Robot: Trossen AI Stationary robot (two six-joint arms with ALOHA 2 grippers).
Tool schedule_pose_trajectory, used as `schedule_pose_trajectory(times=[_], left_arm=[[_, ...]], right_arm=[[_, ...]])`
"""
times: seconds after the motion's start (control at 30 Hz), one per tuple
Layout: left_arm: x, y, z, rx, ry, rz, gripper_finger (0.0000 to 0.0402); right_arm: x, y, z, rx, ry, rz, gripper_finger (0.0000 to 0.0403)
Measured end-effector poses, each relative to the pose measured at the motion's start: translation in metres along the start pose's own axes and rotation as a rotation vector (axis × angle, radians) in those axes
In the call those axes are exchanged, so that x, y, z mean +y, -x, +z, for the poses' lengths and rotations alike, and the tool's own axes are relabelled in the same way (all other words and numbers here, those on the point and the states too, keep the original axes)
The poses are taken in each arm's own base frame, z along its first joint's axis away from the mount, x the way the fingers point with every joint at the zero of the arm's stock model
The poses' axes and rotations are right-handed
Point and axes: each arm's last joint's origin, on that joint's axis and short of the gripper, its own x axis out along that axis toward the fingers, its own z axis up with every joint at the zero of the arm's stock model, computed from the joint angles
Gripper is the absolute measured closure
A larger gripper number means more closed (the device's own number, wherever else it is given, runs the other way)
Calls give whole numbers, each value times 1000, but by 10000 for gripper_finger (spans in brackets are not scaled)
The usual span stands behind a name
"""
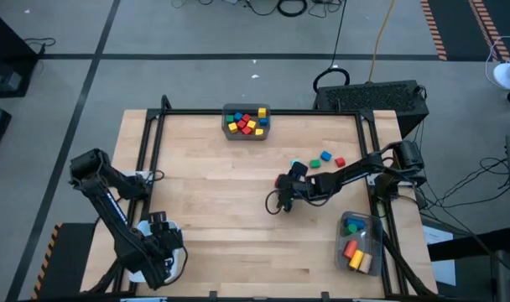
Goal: Sort blocks by size
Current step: Put the red half circle block into the white bin
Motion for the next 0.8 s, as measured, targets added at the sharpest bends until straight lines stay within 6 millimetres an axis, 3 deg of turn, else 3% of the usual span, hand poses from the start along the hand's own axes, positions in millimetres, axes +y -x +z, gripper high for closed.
schedule_pose_trajectory(times=[0.2,0.47,0.8], left_arm=[[7,-2,7,32,1,36,189],[20,-1,15,61,-38,77,189],[46,23,19,-192,-22,84,189]], right_arm=[[-5,-3,2,16,-22,33,191],[-1,-2,1,17,-34,51,290],[10,2,1,-12,-43,112,288]])
